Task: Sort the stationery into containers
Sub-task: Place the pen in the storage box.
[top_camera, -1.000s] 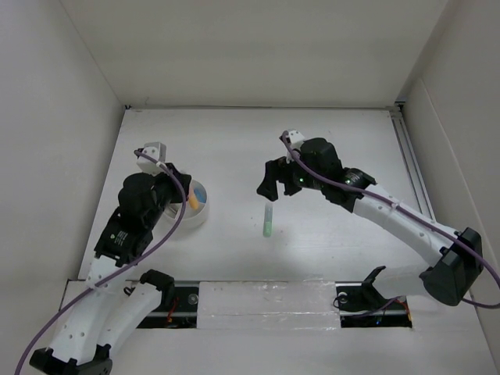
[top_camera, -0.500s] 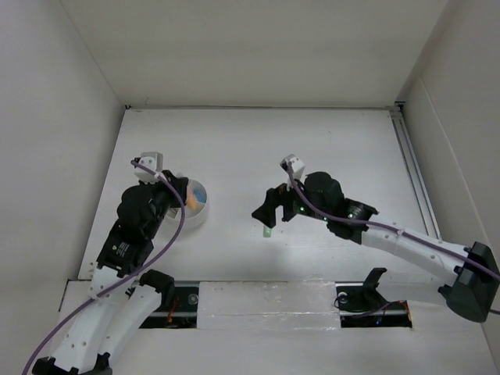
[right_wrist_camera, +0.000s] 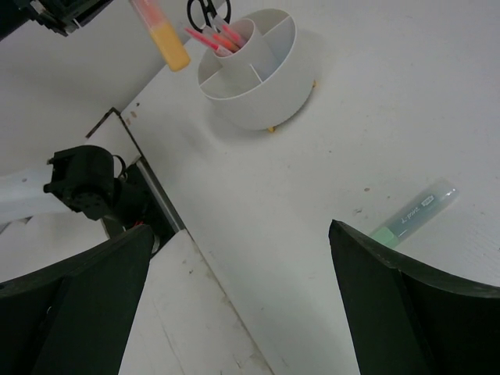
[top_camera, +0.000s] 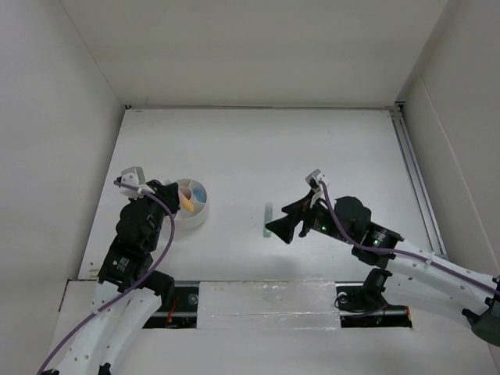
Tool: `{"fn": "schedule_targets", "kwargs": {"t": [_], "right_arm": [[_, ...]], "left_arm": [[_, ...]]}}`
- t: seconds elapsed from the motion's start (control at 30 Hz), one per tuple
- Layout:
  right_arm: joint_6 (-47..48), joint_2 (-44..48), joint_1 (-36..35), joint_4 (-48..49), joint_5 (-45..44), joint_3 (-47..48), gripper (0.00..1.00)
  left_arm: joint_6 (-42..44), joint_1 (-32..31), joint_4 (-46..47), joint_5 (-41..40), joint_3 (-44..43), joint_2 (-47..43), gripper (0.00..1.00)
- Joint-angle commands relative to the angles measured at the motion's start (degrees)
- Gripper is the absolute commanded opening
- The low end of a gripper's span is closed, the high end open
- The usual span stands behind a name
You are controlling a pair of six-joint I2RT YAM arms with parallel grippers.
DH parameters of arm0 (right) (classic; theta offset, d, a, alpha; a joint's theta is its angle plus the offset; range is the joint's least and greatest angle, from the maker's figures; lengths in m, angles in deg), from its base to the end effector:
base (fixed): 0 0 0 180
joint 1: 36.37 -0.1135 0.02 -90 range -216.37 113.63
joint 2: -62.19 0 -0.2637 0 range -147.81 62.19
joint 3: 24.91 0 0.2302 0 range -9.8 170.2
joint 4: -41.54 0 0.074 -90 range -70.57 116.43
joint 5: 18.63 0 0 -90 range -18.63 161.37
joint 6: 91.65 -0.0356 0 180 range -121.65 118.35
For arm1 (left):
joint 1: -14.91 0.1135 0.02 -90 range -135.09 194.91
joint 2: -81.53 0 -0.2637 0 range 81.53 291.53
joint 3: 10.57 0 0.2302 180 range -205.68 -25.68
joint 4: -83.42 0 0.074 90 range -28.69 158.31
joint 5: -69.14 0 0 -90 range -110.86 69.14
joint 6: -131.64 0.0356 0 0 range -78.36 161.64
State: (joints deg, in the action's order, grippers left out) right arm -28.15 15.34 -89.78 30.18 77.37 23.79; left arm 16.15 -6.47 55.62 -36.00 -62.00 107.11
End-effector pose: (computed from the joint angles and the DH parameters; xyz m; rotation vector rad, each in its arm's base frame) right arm 0.1029 0.1448 0.2952 -0.5155 1.7982 1.0909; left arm 0.0943 -0.0269 0.3240 -0.2638 1.5982 -0.4217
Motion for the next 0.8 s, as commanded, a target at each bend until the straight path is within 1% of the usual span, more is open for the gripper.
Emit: {"fn": "schedule_targets", "kwargs": {"t": [0.0, 0.13, 0.23, 0.33, 0.53, 0.77], "right_arm": [[1.6, 0.7, -0.6, 4.1, 0.6, 0.0, 1.00], [2.8, 0.7, -0.6, 4.7, 1.8, 0.0, 1.00], [3.3, 0.7, -1.2, 5.2, 2.4, 0.0, 1.00], [3.8, 0.7, -1.2, 5.2, 3.1, 0.0, 1.00], [5.0, 0.2, -1.2, 5.2, 4.7, -0.5, 1.00], [5.0, -1.0, -1.2, 5.2, 5.9, -1.1, 1.00]], "left_arm": [[-4.5, -0.1, 5.8, -3.2, 2.5, -2.6, 0.00], [-4.1, -0.1, 8.1, -2.5, 4.4, -1.5, 0.00], [-3.6, -0.1, 10.2, -2.0, 5.9, -2.6, 0.00], [-3.0, -0.1, 10.8, -3.6, 6.5, -1.9, 0.00], [0.3, -0.1, 16.9, -5.8, 11.3, -2.5, 0.00], [2.1, -0.1, 20.0, -4.4, 13.5, -3.0, 0.00]]}}
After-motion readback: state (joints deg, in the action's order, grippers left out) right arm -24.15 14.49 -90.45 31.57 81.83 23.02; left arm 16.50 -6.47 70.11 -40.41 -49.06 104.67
